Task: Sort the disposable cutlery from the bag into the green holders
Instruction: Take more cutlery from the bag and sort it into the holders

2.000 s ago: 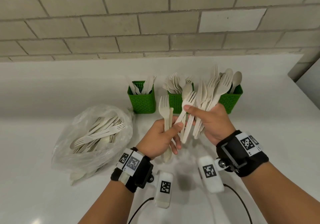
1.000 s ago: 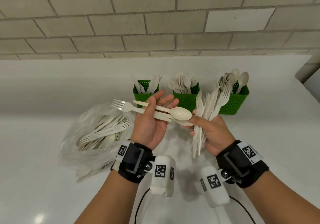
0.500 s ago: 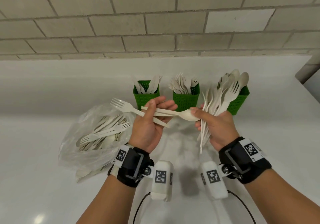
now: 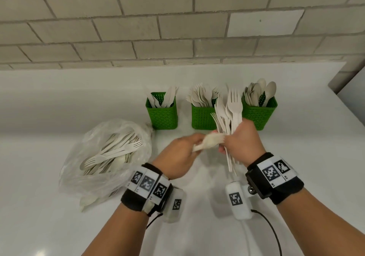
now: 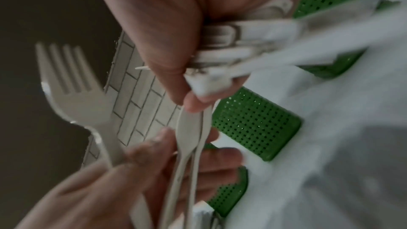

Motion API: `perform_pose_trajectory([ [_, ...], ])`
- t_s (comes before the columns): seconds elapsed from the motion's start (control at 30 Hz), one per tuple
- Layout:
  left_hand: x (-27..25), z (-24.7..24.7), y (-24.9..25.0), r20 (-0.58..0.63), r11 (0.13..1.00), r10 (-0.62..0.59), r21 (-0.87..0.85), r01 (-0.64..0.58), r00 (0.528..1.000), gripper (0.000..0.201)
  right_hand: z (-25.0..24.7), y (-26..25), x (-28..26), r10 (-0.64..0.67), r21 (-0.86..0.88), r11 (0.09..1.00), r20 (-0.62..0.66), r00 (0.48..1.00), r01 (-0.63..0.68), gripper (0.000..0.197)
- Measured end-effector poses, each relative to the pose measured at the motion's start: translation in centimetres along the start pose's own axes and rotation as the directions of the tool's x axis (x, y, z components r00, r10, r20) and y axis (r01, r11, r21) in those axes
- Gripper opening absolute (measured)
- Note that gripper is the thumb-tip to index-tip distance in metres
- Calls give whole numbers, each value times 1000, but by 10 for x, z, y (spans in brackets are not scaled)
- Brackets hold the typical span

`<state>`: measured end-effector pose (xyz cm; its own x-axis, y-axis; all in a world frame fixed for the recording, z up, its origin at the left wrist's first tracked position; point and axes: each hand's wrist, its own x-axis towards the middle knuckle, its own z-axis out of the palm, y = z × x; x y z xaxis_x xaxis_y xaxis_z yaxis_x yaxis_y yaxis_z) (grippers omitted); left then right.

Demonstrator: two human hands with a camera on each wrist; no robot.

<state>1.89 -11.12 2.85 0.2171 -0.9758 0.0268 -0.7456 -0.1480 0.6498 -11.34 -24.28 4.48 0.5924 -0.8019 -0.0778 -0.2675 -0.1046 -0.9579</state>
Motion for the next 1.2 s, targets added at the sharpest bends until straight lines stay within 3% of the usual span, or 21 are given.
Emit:
perform_pose_trajectory([
  [0.07,3,11,0,82,993,-44,-103,52,996,29,1,-2,1,17,28,999,25,1000,-17,9],
  [0.13,5,16,-2,69,971,-58,-229,73,996,35,-1,-4,1,31,71,997,42,999,-34,6],
  [0.2,6,19,-2,39,943,-69,-324,78,997,43,-2,-6,0,38,226,973,36,999,-45,9],
  [0.27,6,23,-3,-90,884,-154,-457,97,984,36,-3,-5,0,54,429,902,13,998,-55,15],
  [0.33,8,24,-7,-248,771,-292,-633,73,924,42,-5,1,1,36,545,837,23,999,-43,28],
  [0.37,9,23,-9,-287,700,-337,-713,35,897,45,-5,4,0,-6,532,846,45,999,-19,34],
  [0.43,11,22,-7,-300,607,-307,-792,-57,903,43,-1,13,-3,-100,373,926,115,988,51,39],
  [0.5,14,22,3,-267,584,-161,-802,-126,950,57,10,15,-11,-211,212,963,221,952,164,44],
  [0.57,18,26,7,-224,643,-104,-758,-106,969,71,25,18,-17,-285,145,957,311,907,251,45],
  [0.63,18,28,3,-241,723,-156,-689,-56,958,79,31,22,-19,-290,145,956,352,890,254,46],
  [0.7,17,29,-2,-285,741,-196,-670,-49,938,84,34,24,-19,-273,114,962,350,896,249,45],
  [0.83,15,38,3,-326,693,-218,-716,-90,920,59,40,28,-14,-262,-209,931,188,947,299,35],
  [0.97,13,44,3,-313,586,-256,-803,-110,915,56,42,35,-3,-242,-522,781,255,936,344,38],
  [1.1,9,42,3,-241,531,-224,-843,-89,944,43,36,25,-3,-198,-479,803,347,917,355,34],
  [1.2,3,50,-3,-116,502,-252,-865,27,961,42,30,33,-7,-138,-543,738,460,877,401,36],
])
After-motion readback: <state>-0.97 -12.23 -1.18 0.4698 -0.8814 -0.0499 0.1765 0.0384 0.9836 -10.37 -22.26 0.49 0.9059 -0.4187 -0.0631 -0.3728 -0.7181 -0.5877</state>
